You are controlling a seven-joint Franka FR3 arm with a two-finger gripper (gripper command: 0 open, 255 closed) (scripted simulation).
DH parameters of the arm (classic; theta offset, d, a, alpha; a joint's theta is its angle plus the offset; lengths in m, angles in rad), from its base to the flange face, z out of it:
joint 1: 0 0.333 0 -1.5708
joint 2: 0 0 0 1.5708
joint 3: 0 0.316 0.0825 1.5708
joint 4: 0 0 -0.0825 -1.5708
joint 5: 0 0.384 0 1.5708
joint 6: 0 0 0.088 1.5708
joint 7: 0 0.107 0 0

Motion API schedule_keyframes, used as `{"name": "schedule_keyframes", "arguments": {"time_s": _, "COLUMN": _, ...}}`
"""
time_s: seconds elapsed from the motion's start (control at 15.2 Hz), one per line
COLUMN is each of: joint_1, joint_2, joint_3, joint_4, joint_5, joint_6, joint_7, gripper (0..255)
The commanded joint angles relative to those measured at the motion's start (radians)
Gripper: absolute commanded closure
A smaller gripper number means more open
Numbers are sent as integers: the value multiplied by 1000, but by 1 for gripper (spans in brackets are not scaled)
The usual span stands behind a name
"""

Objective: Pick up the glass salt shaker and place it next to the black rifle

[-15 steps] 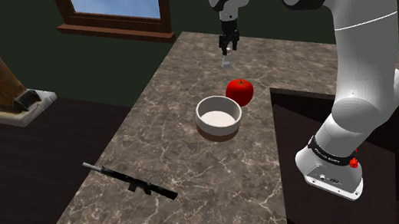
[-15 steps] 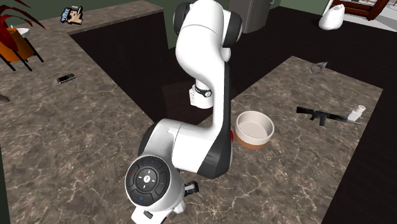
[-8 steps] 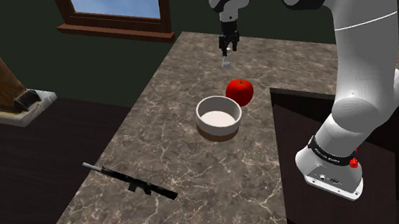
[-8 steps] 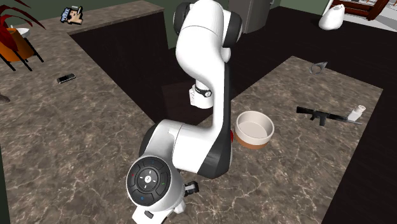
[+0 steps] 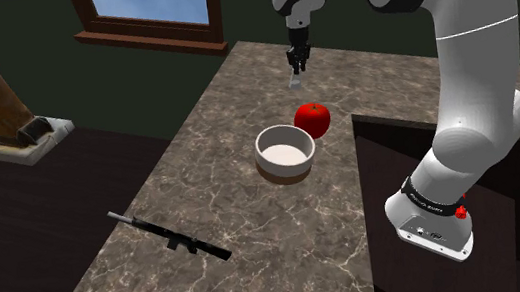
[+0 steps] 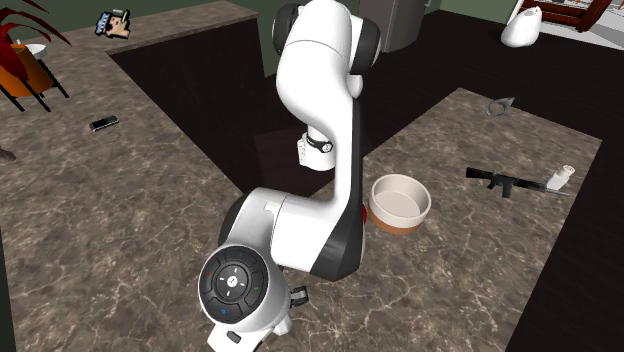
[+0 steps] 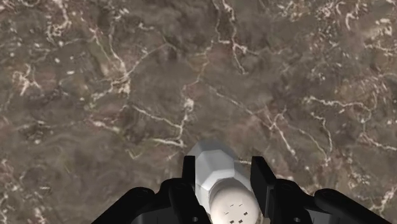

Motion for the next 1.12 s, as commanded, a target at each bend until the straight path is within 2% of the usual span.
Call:
{"name": "schedule_keyframes", "arguments": {"time_s": 0.0, "joint_1": 0, "joint_2": 0, "joint_3": 0, "joint_4": 0, "joint_5": 0, "joint_6": 0, "joint_7": 0, "gripper": 255}}
{"name": "schedule_keyframes", "arguments": {"time_s": 1.06, "joint_1": 0, "joint_2": -62, "joint_3": -10, "joint_4": 108, "joint_5": -17, "joint_6": -168, "joint_7": 7, "gripper": 255}}
